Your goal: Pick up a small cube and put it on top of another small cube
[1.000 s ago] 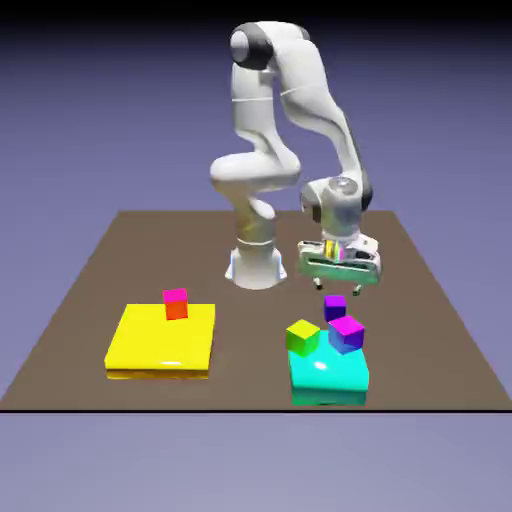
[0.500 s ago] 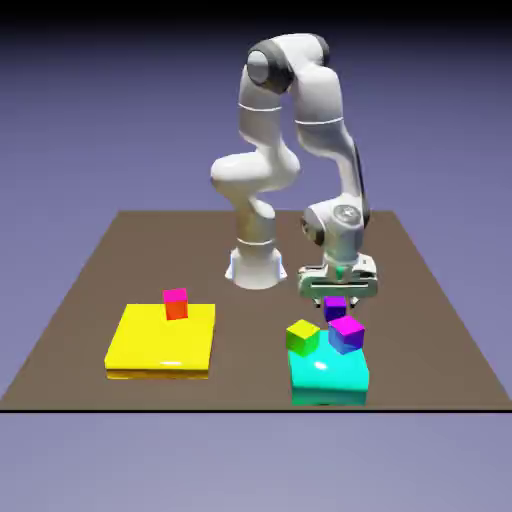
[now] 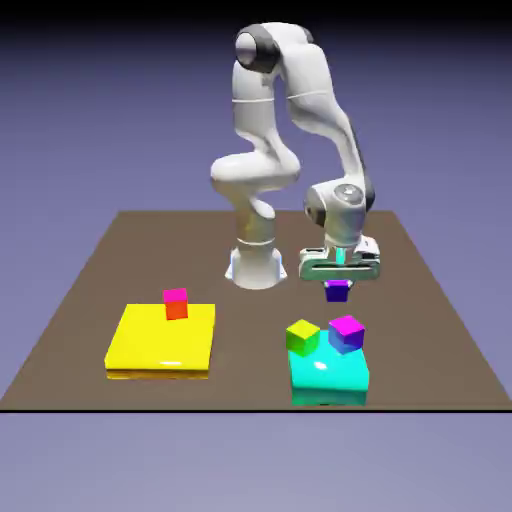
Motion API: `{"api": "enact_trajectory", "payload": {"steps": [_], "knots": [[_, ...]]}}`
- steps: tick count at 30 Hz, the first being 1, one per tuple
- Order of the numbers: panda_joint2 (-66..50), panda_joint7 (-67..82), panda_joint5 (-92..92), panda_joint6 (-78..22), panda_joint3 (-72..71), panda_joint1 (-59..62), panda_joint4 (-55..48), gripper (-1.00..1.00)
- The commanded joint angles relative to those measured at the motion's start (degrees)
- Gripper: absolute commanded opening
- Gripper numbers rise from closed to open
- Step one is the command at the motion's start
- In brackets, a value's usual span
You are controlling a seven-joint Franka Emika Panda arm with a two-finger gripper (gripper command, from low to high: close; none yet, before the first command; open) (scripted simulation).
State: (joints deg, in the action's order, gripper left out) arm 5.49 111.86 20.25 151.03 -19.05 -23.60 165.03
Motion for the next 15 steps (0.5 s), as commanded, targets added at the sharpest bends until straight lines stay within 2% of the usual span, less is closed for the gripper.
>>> {"api": "enact_trajectory", "payload": {"steps": [1, 15], "knots": [[-0.26, 0.59, -0.88, -1.47, 2.09, -0.45, -1.69, -1.0], [-3.93, 8.4, -13.69, -22.37, 31.16, -6.91, -25.36, -1.0]]}}
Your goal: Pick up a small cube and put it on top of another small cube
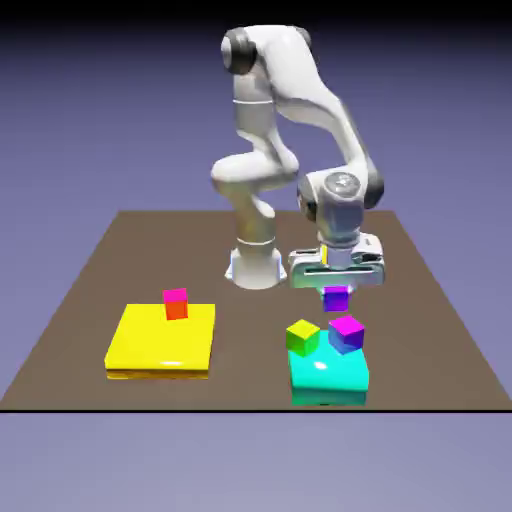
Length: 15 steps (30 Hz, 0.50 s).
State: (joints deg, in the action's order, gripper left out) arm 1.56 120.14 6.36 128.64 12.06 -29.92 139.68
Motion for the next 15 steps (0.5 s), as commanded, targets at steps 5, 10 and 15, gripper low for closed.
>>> {"api": "enact_trajectory", "payload": {"steps": [5, 10, 15], "knots": [[-1.11, 2.5, -3.7, -6.34, 8.89, -2.55, -7.2, -1.0], [-7.36, 5.01, -0.31, 3.62, 8.04, -2.12, -2.98, -1.0], [-4.49, 3.86, -1.87, -0.96, 8.43, -2.32, -4.92, 1.0]]}}
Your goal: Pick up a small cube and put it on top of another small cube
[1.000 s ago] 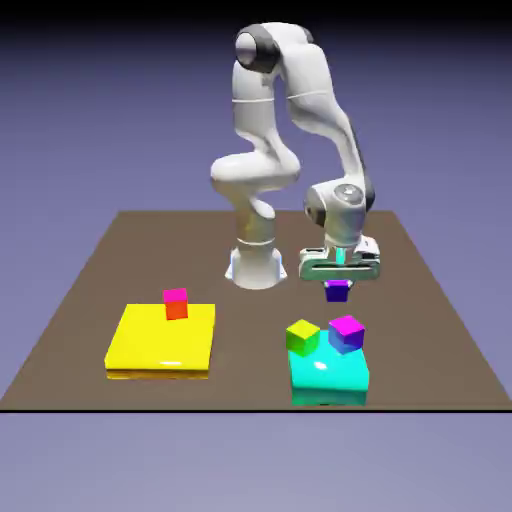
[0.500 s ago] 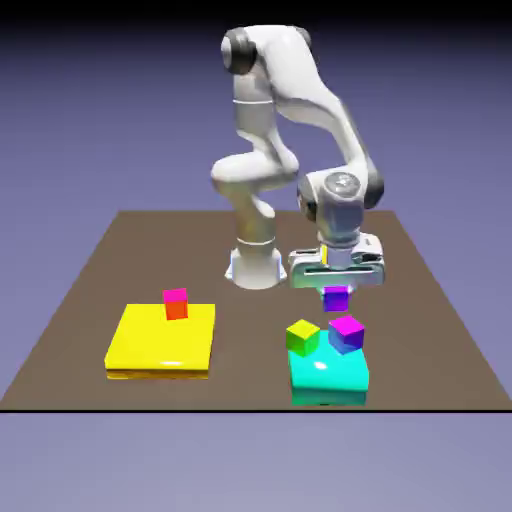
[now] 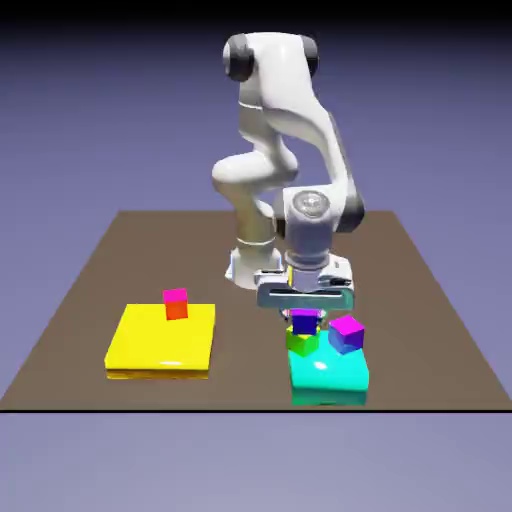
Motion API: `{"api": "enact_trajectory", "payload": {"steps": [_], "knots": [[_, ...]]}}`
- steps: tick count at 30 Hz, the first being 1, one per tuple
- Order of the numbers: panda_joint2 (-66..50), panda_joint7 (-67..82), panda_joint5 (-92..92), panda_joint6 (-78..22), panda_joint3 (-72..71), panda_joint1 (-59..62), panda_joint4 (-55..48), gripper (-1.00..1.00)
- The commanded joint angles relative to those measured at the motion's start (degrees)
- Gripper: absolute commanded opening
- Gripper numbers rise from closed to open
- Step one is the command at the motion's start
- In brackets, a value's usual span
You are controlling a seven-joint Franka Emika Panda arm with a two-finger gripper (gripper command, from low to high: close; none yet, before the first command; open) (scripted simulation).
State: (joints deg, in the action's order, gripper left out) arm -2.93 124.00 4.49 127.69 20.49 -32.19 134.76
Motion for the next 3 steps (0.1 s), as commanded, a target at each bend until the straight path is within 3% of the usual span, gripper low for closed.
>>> {"api": "enact_trajectory", "payload": {"steps": [1, 3], "knots": [[1.56, -0.63, -0.85, -2.49, 0.21, -0.15, -1.06, 1.0], [3.38, -1.36, -1.83, -5.39, 0.46, -0.28, -2.28, 1.0]]}}
